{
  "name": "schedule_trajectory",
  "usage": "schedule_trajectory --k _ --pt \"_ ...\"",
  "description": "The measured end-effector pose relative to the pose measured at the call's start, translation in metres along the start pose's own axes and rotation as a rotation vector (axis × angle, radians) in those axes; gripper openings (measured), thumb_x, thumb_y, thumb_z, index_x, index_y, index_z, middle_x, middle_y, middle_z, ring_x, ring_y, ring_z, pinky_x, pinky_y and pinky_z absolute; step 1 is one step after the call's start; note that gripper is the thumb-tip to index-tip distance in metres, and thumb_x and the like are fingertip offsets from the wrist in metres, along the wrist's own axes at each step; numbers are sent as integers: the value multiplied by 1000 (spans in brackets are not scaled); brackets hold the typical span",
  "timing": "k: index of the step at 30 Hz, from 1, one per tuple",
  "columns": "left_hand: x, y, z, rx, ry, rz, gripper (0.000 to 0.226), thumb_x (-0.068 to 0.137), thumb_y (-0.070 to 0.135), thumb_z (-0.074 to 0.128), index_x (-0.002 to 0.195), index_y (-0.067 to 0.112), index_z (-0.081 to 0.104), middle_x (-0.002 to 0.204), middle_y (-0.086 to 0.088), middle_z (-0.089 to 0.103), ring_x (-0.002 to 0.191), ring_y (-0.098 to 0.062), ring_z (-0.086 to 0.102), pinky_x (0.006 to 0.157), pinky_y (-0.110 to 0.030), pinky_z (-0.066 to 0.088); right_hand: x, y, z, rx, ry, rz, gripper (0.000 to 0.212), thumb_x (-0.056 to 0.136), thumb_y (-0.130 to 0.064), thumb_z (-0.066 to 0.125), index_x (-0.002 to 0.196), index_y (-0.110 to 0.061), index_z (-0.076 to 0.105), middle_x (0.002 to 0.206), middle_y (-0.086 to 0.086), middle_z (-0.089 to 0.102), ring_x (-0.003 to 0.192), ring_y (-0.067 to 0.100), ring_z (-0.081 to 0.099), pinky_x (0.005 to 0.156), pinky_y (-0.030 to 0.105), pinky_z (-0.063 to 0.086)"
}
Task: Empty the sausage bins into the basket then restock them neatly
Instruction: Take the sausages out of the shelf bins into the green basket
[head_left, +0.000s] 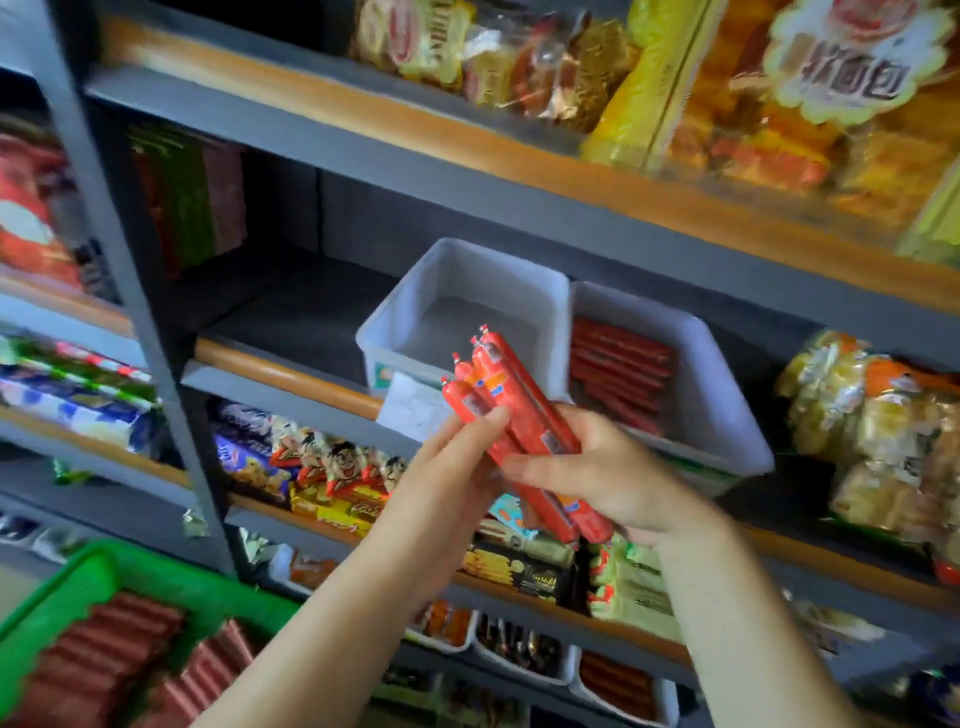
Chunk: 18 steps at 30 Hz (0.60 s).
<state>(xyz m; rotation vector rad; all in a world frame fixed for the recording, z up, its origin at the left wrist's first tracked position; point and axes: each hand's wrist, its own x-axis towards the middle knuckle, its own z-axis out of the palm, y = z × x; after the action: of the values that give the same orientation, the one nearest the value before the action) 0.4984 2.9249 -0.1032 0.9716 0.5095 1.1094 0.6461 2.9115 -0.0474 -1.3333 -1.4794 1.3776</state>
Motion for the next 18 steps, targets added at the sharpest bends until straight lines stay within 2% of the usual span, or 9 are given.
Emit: schedule_trajectory --k 2,4,6,8,9,11,13,15,18 --pt "-8 -1 -27 -129 89 -155 53 88 45 60 117 1 63 107 -28 65 85 -32 63 66 -36 50 19 18 34 13 -24 24 40 73 -29 81 107 -11 68 93 18 72 78 27 65 70 37 54" --pt "-18 -7 -63 -242 202 -271 49 90 45 58 120 7 64 112 -22 69 94 -31 67 76 -40 54 42 39 70 32 -19 72 52 79 -39 79 112 -2 64 99 16 71 89 23 63 80 36 50" --pt "-30 -11 -101 -365 310 -317 46 88 41 59 121 10 64 118 -17 69 106 -29 68 91 -42 54 64 59 106 67 -11 139 50 82 -43 66 113 -5 65 102 7 73 96 20 66 85 33 52" --pt "-43 -15 -144 -446 415 -335 43 86 36 63 118 8 66 117 -16 70 109 -28 67 97 -43 52 85 81 143 71 -5 204 43 87 -44 59 113 -11 68 106 5 74 101 20 69 90 33 54" --pt "-51 -17 -165 -468 460 -341 39 85 34 64 113 7 68 112 -14 72 105 -26 69 95 -41 54 95 92 162 58 -15 226 36 93 -41 57 111 -13 69 104 5 75 100 20 70 88 32 55" --pt "-68 -18 -206 -495 531 -369 28 87 29 61 104 8 70 98 -11 75 89 -22 73 79 -34 59 112 112 199 75 -39 287 26 99 -28 54 107 -7 67 98 12 74 88 22 71 75 31 58" --pt "-85 -22 -246 -486 605 -404 27 91 27 59 107 8 68 89 -10 75 78 -22 74 66 -33 59 126 127 236 90 -57 341 22 99 -19 56 105 1 63 98 20 72 85 24 68 74 35 56" --pt "-103 -24 -283 -479 658 -428 30 87 28 60 109 7 65 87 -11 74 75 -24 72 68 -36 59 140 139 271 101 -94 374 15 98 -15 56 102 -3 63 100 20 70 90 23 65 81 35 53" --pt "-129 -32 -339 -555 734 -480 21 91 27 58 101 10 66 89 -13 74 76 -27 73 75 -38 56 162 159 318 117 -111 405 11 100 -16 54 101 -9 63 96 16 70 88 23 66 84 40 53"
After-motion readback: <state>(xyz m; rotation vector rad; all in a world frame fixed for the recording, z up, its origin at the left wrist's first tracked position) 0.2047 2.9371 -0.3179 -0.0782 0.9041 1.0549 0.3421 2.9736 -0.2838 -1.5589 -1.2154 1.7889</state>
